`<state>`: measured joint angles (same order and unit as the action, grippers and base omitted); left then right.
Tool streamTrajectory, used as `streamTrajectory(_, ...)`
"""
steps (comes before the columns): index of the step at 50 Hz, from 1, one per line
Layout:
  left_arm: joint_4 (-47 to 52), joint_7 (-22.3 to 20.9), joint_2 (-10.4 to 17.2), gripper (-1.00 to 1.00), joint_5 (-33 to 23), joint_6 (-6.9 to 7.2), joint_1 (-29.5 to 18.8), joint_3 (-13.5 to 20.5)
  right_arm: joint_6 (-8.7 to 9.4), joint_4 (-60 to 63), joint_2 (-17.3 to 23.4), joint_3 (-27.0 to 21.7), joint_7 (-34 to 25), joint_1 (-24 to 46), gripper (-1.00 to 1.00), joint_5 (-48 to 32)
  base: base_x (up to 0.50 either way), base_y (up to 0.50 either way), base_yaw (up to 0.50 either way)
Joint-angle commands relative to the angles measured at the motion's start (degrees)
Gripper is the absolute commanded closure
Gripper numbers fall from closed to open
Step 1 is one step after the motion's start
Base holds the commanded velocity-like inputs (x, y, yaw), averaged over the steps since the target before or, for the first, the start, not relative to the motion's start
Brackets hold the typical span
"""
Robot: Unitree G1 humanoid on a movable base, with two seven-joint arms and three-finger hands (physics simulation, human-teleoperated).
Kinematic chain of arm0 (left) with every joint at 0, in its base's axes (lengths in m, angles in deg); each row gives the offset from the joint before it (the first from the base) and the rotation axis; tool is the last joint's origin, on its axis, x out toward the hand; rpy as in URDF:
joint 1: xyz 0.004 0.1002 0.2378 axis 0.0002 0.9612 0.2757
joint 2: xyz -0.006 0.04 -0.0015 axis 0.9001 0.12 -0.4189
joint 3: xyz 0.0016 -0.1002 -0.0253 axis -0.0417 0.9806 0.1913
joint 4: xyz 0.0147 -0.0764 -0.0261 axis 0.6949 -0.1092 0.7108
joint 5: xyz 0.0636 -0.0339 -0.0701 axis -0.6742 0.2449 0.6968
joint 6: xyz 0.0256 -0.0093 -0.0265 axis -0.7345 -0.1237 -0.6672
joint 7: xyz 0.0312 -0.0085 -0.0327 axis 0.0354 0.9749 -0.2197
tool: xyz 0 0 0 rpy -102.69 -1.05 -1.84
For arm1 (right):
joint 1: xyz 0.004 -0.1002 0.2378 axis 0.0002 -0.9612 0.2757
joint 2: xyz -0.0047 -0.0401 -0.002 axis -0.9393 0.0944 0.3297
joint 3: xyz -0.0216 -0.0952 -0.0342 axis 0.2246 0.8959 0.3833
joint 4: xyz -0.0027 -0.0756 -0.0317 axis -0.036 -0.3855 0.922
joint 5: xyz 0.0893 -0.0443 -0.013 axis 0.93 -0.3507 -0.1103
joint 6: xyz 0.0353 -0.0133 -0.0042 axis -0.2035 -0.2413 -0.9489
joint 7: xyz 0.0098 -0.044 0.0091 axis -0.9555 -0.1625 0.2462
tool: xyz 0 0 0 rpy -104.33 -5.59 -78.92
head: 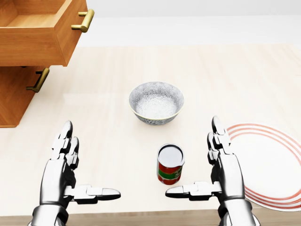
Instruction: Put the ketchup in the top drawer of the cabinet.
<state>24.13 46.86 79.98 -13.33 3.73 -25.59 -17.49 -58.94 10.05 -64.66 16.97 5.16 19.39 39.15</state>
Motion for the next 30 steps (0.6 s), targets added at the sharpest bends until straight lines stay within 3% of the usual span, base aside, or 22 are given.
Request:
streamTrajectory(1,1.72,-1.92,0.77,-1.00,0.85,0.84,0.67,1.53,0.33,3.71,0.60,-0.93,-1.42,-1.58,-1.00,-0.65,0.00,0.00,0.00)
streamTrajectory(5,3.24,-2.22,0.81,-1.00,1.16,1.40,1.23,1.77,1.05,5.64,0.58,-1.10,-1.53,-2.41,-1.00,-0.79,0.00,0.00,0.00)
streamTrajectory(12,13.10,-4.03,0.67,-1.00,2.28,4.81,5.48,1.89,4.47,14.18,0.36,-0.69,-1.92,-5.68,-1.00,-1.78,0.00,0.00,0.00)
streamTrajectory(19,28.25,-8.21,0.54,-1.00,5.65,4.81,12.36,3.22,4.77,26.36,0.11,-0.32,-2.52,-10.78,-1.00,-3.64,0.00,0.00,0.00)
streamTrajectory(30,42.47,-12.77,-1.74,-1.00,9.10,4.81,18.42,7.90,4.77,39.53,-0.58,-0.45,-3.77,-16.44,-1.00,-5.43,0.00,0.00,0.00)
